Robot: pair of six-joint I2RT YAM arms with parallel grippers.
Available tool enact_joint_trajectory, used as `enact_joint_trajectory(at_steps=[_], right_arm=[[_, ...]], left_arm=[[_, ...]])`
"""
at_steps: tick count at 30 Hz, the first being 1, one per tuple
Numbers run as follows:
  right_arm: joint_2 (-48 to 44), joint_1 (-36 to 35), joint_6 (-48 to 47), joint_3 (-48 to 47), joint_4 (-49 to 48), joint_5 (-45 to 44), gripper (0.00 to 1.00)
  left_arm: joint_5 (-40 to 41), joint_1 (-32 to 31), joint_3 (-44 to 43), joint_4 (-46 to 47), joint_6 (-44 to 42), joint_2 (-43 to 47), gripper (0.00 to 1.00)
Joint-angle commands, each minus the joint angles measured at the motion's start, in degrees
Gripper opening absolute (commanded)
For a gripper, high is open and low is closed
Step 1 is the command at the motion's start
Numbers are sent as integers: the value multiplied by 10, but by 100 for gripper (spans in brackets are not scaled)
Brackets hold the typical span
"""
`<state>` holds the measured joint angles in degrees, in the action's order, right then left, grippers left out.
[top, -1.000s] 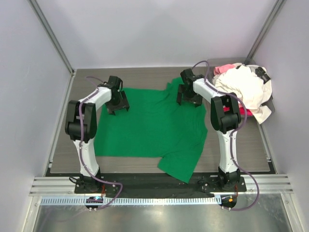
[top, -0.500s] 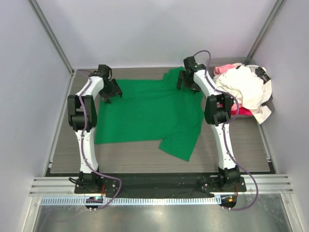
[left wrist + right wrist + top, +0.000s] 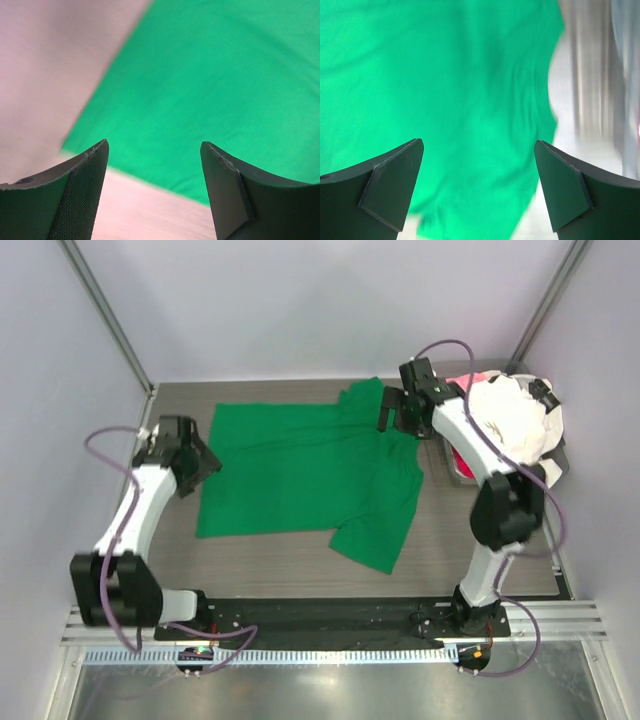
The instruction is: Fold and stack the t-shirts
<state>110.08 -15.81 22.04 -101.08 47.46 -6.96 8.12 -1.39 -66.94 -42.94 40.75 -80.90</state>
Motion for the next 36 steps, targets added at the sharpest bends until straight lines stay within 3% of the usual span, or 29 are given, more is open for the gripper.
enact_joint_trajectory(at_steps=[1,5,8,14,19,25,28,32,36], right_arm=[[-152,-29,49,146,-29,-27,100],[-297,-42,107,341,-51,-13,100],[-403,-43,115,483,-67,12,100],[-530,-43,151,587,-71,53,100],[-553,-43,175,635,-79,81,100],[-550,-50,205,651,-74,85,100],[-534,-64,226,663,-73,75,100],[-526,-110,263,684,-76,44,100],[-523,-151,290,701,-97,41,99]], left_arm=[[38,39,157,0,100,69,74],[22,63,283,53,146,184,70],[17,64,330,86,159,213,66],[52,64,346,116,157,191,64],[61,64,347,139,152,152,59],[81,64,355,153,154,133,47],[86,64,356,163,151,122,37],[85,64,354,179,142,107,3],[80,64,356,186,134,98,0]])
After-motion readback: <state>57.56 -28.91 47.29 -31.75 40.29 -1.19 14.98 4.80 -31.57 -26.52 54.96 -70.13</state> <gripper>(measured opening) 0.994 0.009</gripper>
